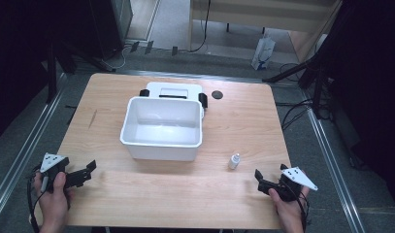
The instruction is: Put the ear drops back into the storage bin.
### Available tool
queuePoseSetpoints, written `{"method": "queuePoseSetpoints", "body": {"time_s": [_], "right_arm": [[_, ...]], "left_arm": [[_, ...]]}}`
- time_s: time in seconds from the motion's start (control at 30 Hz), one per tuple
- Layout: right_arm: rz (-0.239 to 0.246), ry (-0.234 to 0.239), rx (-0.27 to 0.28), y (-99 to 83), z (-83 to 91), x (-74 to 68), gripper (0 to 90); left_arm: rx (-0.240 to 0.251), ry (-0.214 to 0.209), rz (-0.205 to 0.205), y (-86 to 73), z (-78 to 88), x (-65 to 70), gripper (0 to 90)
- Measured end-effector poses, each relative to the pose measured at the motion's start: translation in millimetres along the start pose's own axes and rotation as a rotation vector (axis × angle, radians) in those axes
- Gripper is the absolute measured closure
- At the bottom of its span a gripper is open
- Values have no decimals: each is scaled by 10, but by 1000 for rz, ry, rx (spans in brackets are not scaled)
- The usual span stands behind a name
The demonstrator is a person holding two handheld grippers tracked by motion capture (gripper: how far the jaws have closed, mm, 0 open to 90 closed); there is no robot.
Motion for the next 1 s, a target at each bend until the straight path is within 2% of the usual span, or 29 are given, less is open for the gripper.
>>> {"method": "queuePoseSetpoints", "body": {"time_s": [0.17,0.3,0.53,0.6,0.63,0.83,0.93,0.97,1.0], "right_arm": [[-17,1,-4,-2,-5,11,0],[-5,-5,-14,-1,-12,0,0],[17,42,-61,5,-29,-33,0],[30,51,-74,18,-31,-48,0],[62,53,-99,43,-35,-90,0],[117,86,-141,108,-52,-187,0],[158,108,-185,160,-69,-227,0],[174,115,-223,195,-88,-246,14],[174,115,-223,195,-88,-246,14]], "left_arm": [[-1,4,-6,-4,-1,9,4],[-4,0,-7,-9,2,13,4],[-7,-2,-7,-8,-3,13,4],[-9,-4,-6,-8,-2,12,4],[-10,-5,-6,-7,-3,11,4],[-11,-9,-2,-8,-1,9,4],[-9,-13,6,-8,4,4,4],[-10,-13,7,-8,3,2,4],[-10,-13,6,-8,3,0,4]]}}
Point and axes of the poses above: each handheld gripper's, and its own axes: z roughly backward along the jaws, y roughly out of its top, x roughly to its right, the point moved 4 cm from there along -z, roughly forward along the jaws, and after that the axes turned 12 degrees about z, right-handed, at the moved point
